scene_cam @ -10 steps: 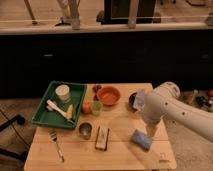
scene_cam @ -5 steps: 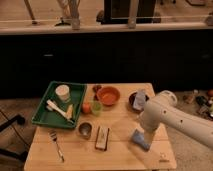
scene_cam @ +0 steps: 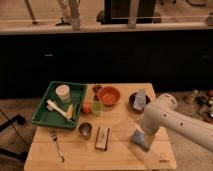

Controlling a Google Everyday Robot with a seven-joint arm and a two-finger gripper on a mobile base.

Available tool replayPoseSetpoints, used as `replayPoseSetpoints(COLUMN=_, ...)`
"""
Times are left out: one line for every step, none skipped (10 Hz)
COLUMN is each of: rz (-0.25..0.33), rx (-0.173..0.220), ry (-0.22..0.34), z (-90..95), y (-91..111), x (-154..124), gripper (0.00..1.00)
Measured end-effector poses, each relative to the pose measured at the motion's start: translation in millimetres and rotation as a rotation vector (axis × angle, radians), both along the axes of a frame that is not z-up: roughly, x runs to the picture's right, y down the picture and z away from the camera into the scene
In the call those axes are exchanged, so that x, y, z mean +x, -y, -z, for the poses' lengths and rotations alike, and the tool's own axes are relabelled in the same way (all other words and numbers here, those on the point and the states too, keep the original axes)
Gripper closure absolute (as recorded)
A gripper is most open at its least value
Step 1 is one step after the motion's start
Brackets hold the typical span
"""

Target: Wipe red bowl with sponge

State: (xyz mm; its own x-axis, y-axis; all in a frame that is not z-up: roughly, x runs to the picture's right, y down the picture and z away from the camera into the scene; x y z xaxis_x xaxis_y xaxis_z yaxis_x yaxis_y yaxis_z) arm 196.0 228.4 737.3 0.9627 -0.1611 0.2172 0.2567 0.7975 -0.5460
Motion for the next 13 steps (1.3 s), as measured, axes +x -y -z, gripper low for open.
replayPoseSetpoints(rz=-0.084, rx=-0.003, ry=-0.066, z=2.3, y=0.0, x=4.1, gripper=0.20)
replayPoseSetpoints(rz=-0.183, rx=-0.006, ry=-0.139, z=5.4, y=-0.5, x=9.8, gripper=0.20)
replayPoseSetpoints(rz=-0.241, rx=-0.006, ry=-0.179, z=7.9, y=-1.7, x=15.0, gripper=0.20)
replayPoseSetpoints(rz=-0.266, rx=-0.004, ry=-0.192, z=9.5, y=-3.4, x=17.4, gripper=0.20)
replayPoseSetpoints(rz=-0.290, rx=0.000, ry=-0.198, z=11.3, y=-5.1, x=17.7, gripper=0.20)
replayPoseSetpoints(rz=-0.311, rx=0.004, ry=-0.203, z=12.8, y=-7.5, x=17.1, gripper=0.20)
replayPoseSetpoints(rz=-0.329, rx=0.006, ry=-0.210, z=13.8, y=-9.6, x=17.0, gripper=0.20)
replayPoseSetpoints(rz=-0.354, rx=0.005, ry=-0.225, z=14.2, y=-12.2, x=16.8, gripper=0.20)
replayPoseSetpoints(rz=-0.377, rx=0.007, ry=-0.244, z=14.4, y=-13.4, x=16.4, gripper=0.20)
replayPoseSetpoints(rz=-0.401, rx=0.006, ry=-0.271, z=13.9, y=-13.9, x=15.4, gripper=0.20)
replayPoseSetpoints(rz=-0.432, rx=0.000, ry=-0.309, z=12.2, y=-14.0, x=12.3, gripper=0.20)
replayPoseSetpoints(rz=-0.442, rx=0.000, ry=-0.324, z=10.2, y=-13.0, x=10.9, gripper=0.20)
replayPoseSetpoints(rz=-0.457, rx=-0.010, ry=-0.342, z=7.7, y=-13.8, x=11.0, gripper=0.20)
